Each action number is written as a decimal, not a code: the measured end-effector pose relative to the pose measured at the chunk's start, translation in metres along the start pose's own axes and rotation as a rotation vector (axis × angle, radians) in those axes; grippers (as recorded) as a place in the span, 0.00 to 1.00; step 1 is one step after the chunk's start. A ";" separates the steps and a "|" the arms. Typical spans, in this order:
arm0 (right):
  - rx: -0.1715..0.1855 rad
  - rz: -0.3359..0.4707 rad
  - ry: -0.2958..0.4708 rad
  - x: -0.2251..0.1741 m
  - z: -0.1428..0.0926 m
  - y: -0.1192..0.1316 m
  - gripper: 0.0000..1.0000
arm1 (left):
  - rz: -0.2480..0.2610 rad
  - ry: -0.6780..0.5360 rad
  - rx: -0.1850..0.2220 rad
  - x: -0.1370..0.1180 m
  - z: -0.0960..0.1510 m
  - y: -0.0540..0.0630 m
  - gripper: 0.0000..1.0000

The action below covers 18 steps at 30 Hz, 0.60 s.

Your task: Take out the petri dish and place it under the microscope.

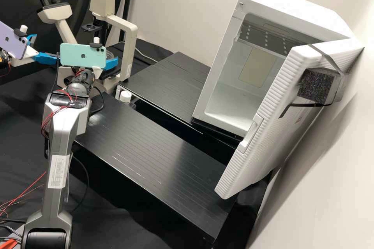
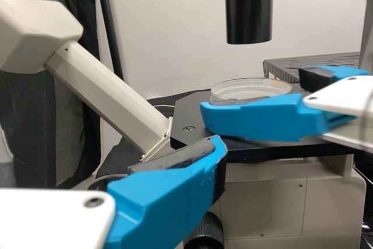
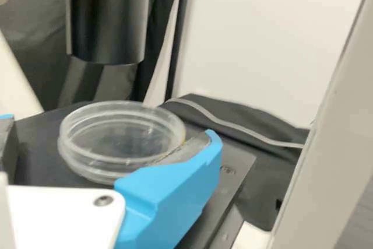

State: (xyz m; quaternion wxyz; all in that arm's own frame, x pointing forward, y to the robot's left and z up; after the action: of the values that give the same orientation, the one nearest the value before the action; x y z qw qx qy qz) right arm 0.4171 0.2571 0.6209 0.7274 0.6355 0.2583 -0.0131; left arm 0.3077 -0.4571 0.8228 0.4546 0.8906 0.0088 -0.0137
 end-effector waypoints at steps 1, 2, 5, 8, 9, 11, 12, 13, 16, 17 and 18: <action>0.009 0.007 0.005 -0.005 -0.001 0.002 1.00 | 0.000 0.000 0.000 0.000 0.000 0.000 1.00; 0.019 0.015 0.007 -0.009 -0.001 0.005 1.00 | 0.000 0.000 0.000 0.000 0.000 0.000 1.00; 0.027 0.043 0.016 -0.027 0.003 0.016 1.00 | 0.000 0.000 0.000 0.000 0.000 0.000 1.00; 0.034 0.091 0.045 -0.048 0.005 0.026 1.00 | 0.000 0.000 0.000 0.000 0.000 0.000 1.00; 0.029 0.104 0.055 -0.056 0.005 0.028 1.00 | 0.000 0.000 0.000 0.000 0.000 0.000 1.00; 0.009 0.146 0.088 -0.073 0.003 0.034 1.00 | 0.000 0.000 0.000 0.000 0.000 0.000 1.00; -0.001 0.173 0.102 -0.081 0.002 0.037 1.00 | 0.000 0.000 0.000 0.000 0.000 0.000 1.00; -0.021 0.211 0.121 -0.091 0.001 0.040 1.00 | 0.000 0.000 0.000 0.000 0.000 0.000 1.00; -0.051 0.349 0.190 -0.122 -0.003 0.053 1.00 | 0.000 0.000 0.000 0.000 0.000 0.000 1.00; -0.051 0.386 0.208 -0.132 -0.005 0.055 1.00 | 0.000 0.000 0.000 0.000 0.000 0.000 1.00; -0.048 0.425 0.226 -0.141 -0.005 0.056 1.00 | 0.000 0.000 0.000 0.000 0.000 0.000 1.00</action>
State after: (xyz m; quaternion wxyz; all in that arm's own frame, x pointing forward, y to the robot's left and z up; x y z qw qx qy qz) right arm 0.3128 0.2294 0.7276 0.6952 0.6557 0.1987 0.2175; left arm 0.3077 -0.4571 0.8228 0.4546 0.8906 0.0088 -0.0137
